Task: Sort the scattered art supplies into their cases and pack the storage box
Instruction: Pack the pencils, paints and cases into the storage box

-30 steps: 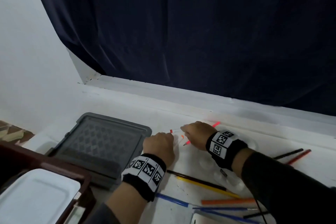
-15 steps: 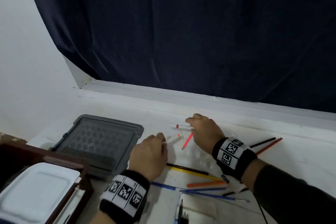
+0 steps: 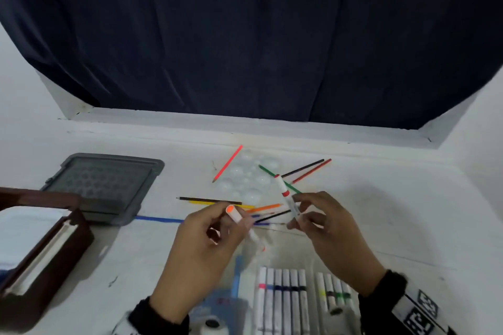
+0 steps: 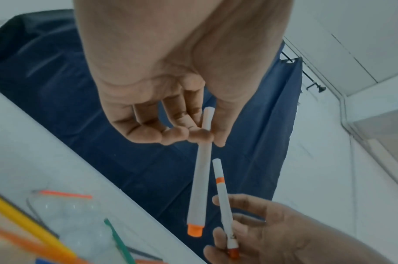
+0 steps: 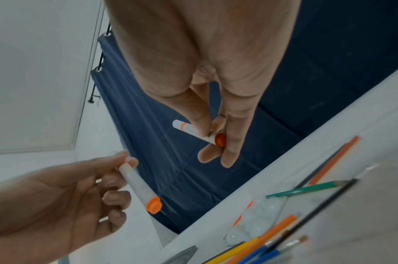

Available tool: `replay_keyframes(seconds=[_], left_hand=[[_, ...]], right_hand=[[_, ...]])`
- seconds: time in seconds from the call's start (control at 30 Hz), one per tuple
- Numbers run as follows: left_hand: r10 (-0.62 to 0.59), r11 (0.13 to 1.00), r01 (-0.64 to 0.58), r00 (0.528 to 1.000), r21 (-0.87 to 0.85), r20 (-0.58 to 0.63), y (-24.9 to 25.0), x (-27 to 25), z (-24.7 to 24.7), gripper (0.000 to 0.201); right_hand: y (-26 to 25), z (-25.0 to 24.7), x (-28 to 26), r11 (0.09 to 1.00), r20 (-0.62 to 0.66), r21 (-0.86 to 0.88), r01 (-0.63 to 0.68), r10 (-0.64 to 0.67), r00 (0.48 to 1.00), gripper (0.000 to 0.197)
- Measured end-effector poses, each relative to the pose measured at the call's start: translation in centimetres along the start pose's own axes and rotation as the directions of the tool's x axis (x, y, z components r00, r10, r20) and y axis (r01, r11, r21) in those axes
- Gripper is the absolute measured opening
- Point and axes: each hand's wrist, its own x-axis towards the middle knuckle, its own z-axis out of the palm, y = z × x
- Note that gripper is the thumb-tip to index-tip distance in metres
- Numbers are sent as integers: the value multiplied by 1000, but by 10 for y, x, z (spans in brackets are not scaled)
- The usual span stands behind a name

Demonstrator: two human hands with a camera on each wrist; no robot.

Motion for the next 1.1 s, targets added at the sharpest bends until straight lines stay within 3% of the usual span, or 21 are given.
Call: replay_keyframes(seconds=[0.17,0.23,0.33,0.5,0.67,0.8,0.97,1.1], left_hand=[[-67,996,70,997,-54,41,4,-31,50,59],[-115,989,123,988,-77,101,1,-41,71,64],[-160,981,177,971,-84,177,5,-54,99,60],[-212,976,216,947,10,241,10,-63,129,25],[-266,958,223,925,177,271,7,-49,150,24],[-291,936,199,902,291,318,6,-31,172,24],[-325,909,173,864,379,384,2,-17,197,29],[-357,871,140,840,472,409,-4,-16,204,34]], right_hand=[[10,-48,-65,978,16,110,-179,178,984,37],[14,-62,-85,953,39,178,-244,241,970,41],[23,-77,-107,917,61,238,-321,315,947,52],[34,-91,-130,900,114,160,-406,391,913,58],[40,-100,-134,929,23,-181,-323,333,943,37],[48,-102,-136,874,-34,-446,-193,199,979,29],[52,-106,-137,813,-18,-564,-145,163,986,27],[55,-110,-138,817,54,-563,-125,188,981,16]])
